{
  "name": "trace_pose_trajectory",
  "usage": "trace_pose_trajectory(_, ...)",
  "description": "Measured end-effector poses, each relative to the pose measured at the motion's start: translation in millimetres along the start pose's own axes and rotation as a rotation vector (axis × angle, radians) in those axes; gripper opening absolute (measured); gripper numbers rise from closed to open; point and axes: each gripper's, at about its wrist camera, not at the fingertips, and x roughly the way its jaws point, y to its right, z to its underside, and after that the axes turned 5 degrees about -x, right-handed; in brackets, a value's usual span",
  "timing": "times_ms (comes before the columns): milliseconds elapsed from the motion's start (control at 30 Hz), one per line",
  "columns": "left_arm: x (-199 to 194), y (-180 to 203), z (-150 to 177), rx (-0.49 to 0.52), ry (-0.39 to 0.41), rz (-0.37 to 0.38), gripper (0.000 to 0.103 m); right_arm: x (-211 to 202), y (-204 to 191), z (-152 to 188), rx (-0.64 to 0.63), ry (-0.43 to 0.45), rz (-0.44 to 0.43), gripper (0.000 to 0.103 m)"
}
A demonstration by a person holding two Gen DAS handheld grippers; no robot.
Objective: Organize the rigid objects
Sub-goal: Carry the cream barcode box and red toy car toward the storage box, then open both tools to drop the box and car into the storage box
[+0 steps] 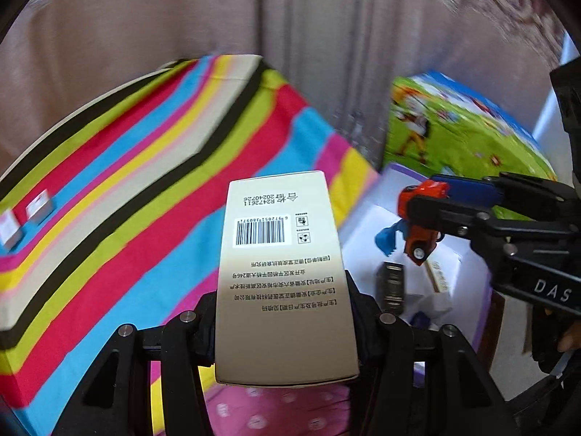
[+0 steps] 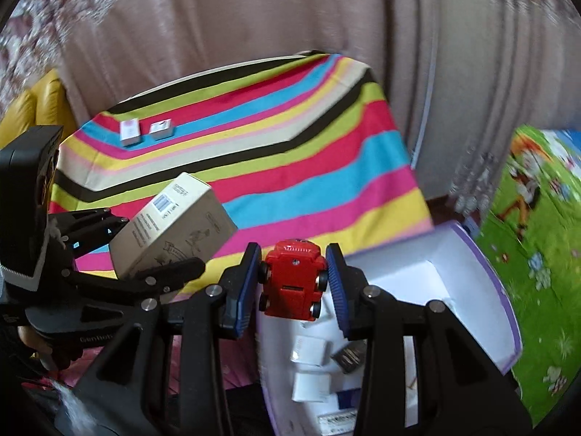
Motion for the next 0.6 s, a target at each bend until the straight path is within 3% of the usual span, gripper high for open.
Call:
trace_pose_trajectory(167, 27, 38, -6, 0.081, -0.067, 0.026, 0.054, -2, 37, 19, 0.060, -0.017, 0.046, 0.041)
trace_pose_trajectory(400, 72, 80, 11, 0.165, -0.198, 0.068, 0.054, 4, 84, 60, 0.186, -0.078, 0.106, 0.041)
trace_pose_trajectory(600, 84, 114, 18, 0.245, -0.204, 0.101, 0.055, -2, 111, 75, 0.244, -0.096, 0.147, 0.041)
